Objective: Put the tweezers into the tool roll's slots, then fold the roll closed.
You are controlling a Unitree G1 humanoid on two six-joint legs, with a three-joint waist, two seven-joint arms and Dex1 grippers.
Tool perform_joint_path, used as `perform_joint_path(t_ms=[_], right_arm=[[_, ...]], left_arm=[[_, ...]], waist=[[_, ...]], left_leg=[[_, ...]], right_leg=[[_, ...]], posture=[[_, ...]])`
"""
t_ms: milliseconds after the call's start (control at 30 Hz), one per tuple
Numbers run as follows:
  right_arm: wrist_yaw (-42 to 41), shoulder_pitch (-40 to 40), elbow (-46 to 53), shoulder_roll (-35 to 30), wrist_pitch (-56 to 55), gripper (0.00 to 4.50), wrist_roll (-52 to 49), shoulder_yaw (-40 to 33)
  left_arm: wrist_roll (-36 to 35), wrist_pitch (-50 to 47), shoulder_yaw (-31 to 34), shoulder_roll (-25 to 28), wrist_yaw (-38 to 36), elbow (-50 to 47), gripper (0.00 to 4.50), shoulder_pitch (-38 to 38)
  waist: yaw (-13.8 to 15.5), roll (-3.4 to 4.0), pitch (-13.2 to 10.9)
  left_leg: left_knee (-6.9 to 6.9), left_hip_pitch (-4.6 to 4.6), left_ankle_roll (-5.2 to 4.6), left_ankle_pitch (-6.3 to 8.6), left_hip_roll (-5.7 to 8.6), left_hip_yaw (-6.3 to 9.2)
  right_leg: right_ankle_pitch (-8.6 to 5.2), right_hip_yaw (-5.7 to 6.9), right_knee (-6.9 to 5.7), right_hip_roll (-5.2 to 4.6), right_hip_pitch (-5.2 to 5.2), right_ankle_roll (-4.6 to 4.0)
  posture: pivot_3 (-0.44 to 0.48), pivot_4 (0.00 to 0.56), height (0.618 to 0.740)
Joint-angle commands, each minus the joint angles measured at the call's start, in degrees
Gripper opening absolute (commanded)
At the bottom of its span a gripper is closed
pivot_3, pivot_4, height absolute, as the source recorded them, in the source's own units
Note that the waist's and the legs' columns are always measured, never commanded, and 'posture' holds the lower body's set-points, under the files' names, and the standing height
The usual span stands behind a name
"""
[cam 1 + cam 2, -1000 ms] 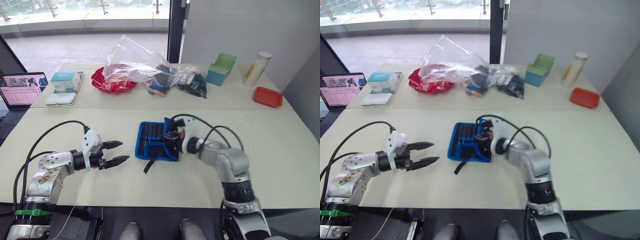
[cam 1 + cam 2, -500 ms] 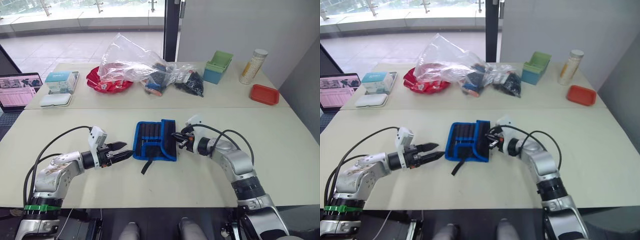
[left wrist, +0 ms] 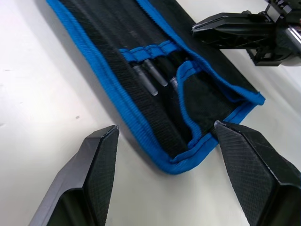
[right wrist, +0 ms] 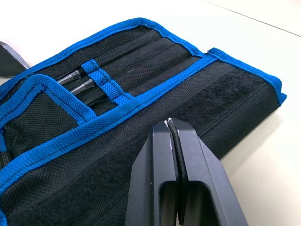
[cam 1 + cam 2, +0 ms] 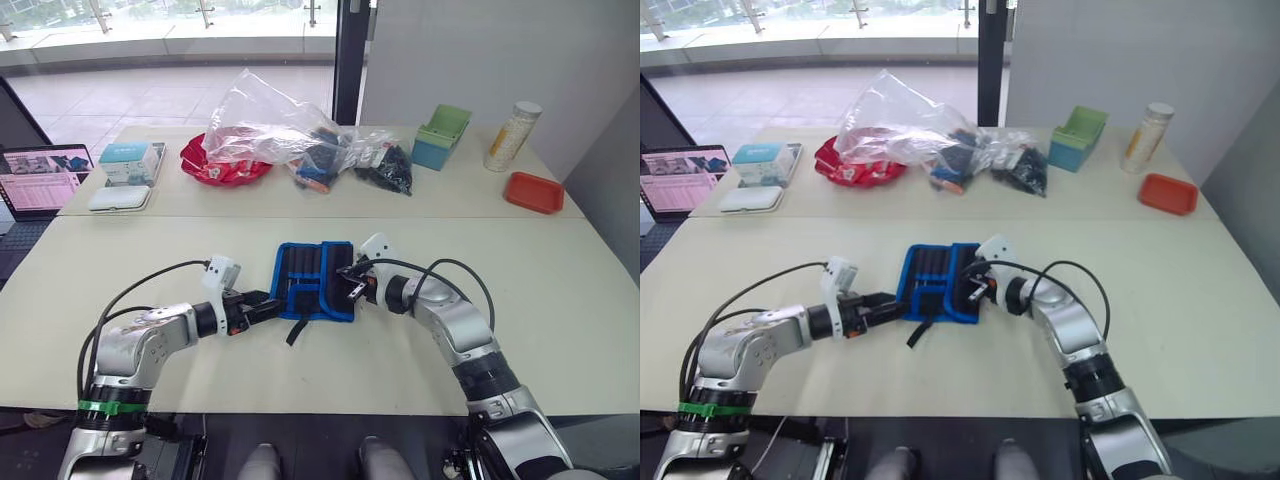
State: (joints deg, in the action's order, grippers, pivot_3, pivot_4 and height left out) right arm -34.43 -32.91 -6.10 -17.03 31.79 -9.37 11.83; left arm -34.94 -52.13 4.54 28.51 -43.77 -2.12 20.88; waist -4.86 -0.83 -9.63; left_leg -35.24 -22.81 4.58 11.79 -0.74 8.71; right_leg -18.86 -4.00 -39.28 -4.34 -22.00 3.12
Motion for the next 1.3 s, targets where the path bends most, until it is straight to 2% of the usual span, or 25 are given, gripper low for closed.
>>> perform_joint_path(t_ms=[33, 167, 200, 267, 433, 533, 1000, 1133, 1267, 1300], right_arm=[[0.33, 1.07, 0.89, 0.3, 1.57, 0.04, 0.62, 0.57], [0.34, 1.28, 1.52, 0.14, 2.06, 0.04, 0.74, 0.29], [0.4, 1.38, 1.56, 0.1, 2.12, 0.0, 0.75, 0.18], [0.47, 1.53, 1.54, 0.02, 2.14, 0.0, 0.81, 0.07], [0.5, 1.88, 1.46, -0.19, 2.13, 0.0, 1.0, 0.1], [0.56, 1.9, 1.46, -0.15, 2.14, 0.0, 1.04, 0.18], [0.95, 2.4, 2.09, 0.21, 2.48, 0.0, 1.3, 0.54], [1.07, 2.66, 2.36, 0.27, 2.57, 0.0, 1.44, 0.49], [1.13, 2.79, 2.55, 0.37, 2.99, 0.0, 1.39, 0.35], [1.08, 2.79, 2.6, 0.42, 3.13, 0.0, 1.36, 0.3]], left_arm=[[-2.86, -3.47, 0.83, -2.85, 2.04, 0.12, 3.47, 2.7], [-3.47, -3.91, 3.16, -3.71, 3.24, 1.82, 3.47, 4.14], [-3.55, -3.77, 3.86, -3.72, 3.69, 2.38, 3.04, 4.46], [-3.72, -3.43, 4.99, -3.74, 4.34, 3.19, 2.68, 4.91], [-4.32, -3.11, 9.3, -3.58, 7.0, 6.67, 1.04, 7.15], [-4.15, -3.15, 9.56, -3.16, 6.96, 6.86, 0.02, 7.15], [-4.87, -4.62, 9.21, -2.96, 6.81, 4.96, 0.02, 5.56], [-4.72, -4.35, 9.14, -2.4, 6.43, 4.42, 1.14, 4.95], [-3.86, -4.37, 9.13, -1.81, 7.39, 5.0, 2.46, 4.4], [-3.69, -4.24, 9.04, -1.76, 7.37, 5.35, 2.46, 4.24]], waist=[[0.16, -0.01, 0.0], [0.1, -0.02, 0.01], [0.07, -0.02, 0.01], [0.11, -0.02, 0.01], [0.38, -0.02, 0.01], [0.44, -0.02, 0.01], [0.66, -0.03, 0.02], [0.68, -0.03, 0.02], [0.68, -0.03, 0.02], [0.68, -0.03, 0.02]], left_leg=[[-0.01, -0.01, 0.0, 0.0, 0.0, 0.0], [-0.03, -0.01, 0.0, 0.0, 0.0, 0.0], [-0.03, 0.0, 0.0, 0.0, -0.02, 0.0], [-0.03, 0.0, 0.01, -0.01, -0.01, 0.0], [-0.03, -0.01, 0.03, -0.02, 0.0, 0.01], [-0.04, -0.01, 0.04, -0.02, 0.01, 0.0], [-0.04, -0.01, 0.08, -0.05, 0.0, 0.0], [-0.04, -0.01, 0.09, -0.05, 0.01, 0.0], [-0.04, -0.01, 0.09, -0.05, 0.01, 0.0], [-0.04, -0.01, 0.09, -0.05, 0.01, 0.0]], right_leg=[[0.0, 0.0, 0.0, 0.0, 0.0, 0.0], [0.0, 0.0, -0.02, 0.01, -0.02, 0.0], [0.0, 0.0, -0.03, 0.02, -0.02, 0.0], [0.0, 0.0, -0.04, 0.01, -0.02, 0.0], [0.0, 0.01, -0.03, 0.0, -0.02, 0.0], [0.0, 0.01, -0.03, -0.02, -0.01, 0.0], [0.01, 0.0, -0.03, -0.01, -0.01, -0.01], [0.01, 0.01, -0.03, -0.01, -0.02, -0.01], [0.01, 0.0, -0.03, -0.02, -0.02, -0.01], [0.01, 0.0, -0.03, -0.01, -0.01, -0.01]], posture=[[0.0, 0.15, 0.74], [0.0, 0.15, 0.74], [0.0, 0.15, 0.74], [0.0, 0.15, 0.74], [0.0, 0.15, 0.74], [0.0, 0.15, 0.74], [0.0, 0.15, 0.74], [0.0, 0.15, 0.74], [0.0, 0.15, 0.74], [0.0, 0.15, 0.74]])
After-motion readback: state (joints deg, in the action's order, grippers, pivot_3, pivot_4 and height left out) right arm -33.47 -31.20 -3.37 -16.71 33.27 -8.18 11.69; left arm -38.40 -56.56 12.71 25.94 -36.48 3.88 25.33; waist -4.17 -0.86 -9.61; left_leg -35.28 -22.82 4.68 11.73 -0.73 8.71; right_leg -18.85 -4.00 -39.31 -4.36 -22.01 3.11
